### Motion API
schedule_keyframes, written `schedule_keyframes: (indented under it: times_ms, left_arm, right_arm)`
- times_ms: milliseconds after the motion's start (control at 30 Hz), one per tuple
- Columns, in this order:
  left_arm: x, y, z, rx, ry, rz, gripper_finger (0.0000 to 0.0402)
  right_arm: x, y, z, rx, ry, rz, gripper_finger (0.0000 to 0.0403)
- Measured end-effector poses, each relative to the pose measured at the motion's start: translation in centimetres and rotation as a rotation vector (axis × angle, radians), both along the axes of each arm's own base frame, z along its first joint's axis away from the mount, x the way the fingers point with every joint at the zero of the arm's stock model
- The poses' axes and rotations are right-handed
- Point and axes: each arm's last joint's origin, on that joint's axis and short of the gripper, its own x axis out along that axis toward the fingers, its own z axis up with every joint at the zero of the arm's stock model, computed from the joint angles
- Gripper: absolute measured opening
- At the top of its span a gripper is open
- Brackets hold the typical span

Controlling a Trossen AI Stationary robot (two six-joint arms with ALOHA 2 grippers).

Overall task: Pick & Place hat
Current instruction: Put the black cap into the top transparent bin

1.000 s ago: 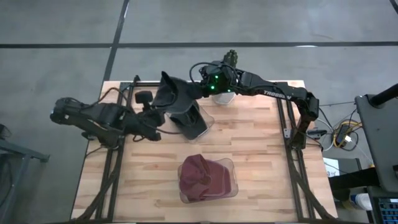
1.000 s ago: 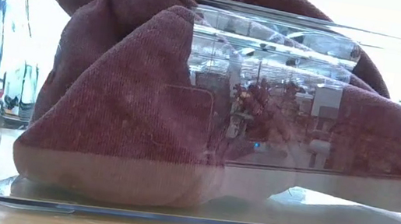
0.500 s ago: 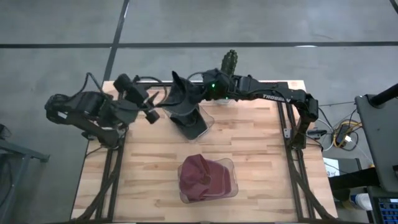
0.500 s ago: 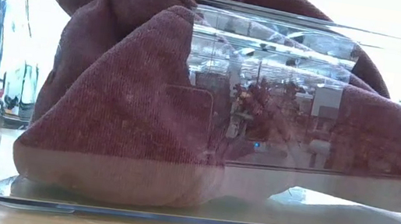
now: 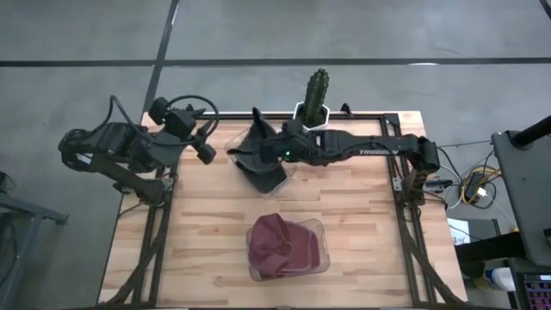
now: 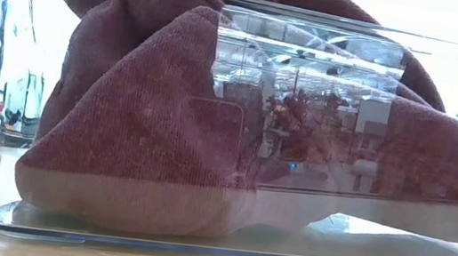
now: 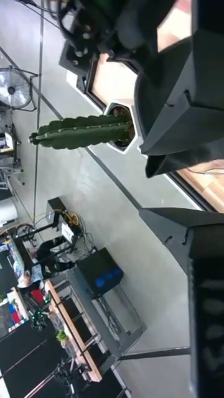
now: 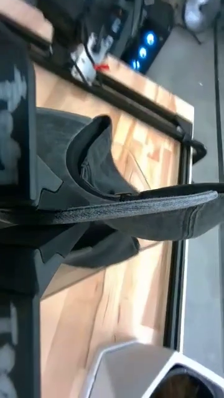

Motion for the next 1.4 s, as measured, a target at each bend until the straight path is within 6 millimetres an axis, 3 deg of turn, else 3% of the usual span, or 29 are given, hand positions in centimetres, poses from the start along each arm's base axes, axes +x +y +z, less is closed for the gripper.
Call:
schedule_keyframes:
  times_ms: [300, 600, 800, 967, 1100, 1233, 1400]
  left_arm:
    - [0.0, 0.0, -0.1, 0.010, 0.012, 0.006, 0.0140]
    - [-0.1, 0.0, -0.1, 0.008, 0.008, 0.009, 0.0140]
    - [-0.1, 0.1, -0.1, 0.009, 0.004, 0.015, 0.0140]
    - [-0.1, 0.1, -0.1, 0.002, -0.011, 0.025, 0.0140]
    - [-0.1, 0.1, -0.1, 0.000, -0.010, 0.026, 0.0140]
    - [-0.1, 0.1, -0.1, 0.000, -0.008, 0.026, 0.0140]
    - [-0.1, 0.1, -0.1, 0.000, -0.009, 0.026, 0.0140]
  right_arm:
    - [1.0, -0.1, -3.6, -0.003, 0.000, 0.000, 0.0012]
    - [0.5, 0.0, -7.9, 0.104, 0.045, -0.020, 0.0015]
    - [0.1, 0.2, -9.7, 0.193, 0.092, 0.070, 0.0076]
    - [0.2, 0.4, -9.3, 0.174, 0.100, 0.114, 0.0146]
    - [0.4, 0.4, -7.4, 0.089, 0.105, 0.213, 0.0181]
    - [0.7, 0.4, -4.9, -0.010, 0.089, 0.308, 0.0194]
    - [1.0, 0.5, -3.3, -0.077, 0.094, 0.423, 0.0186]
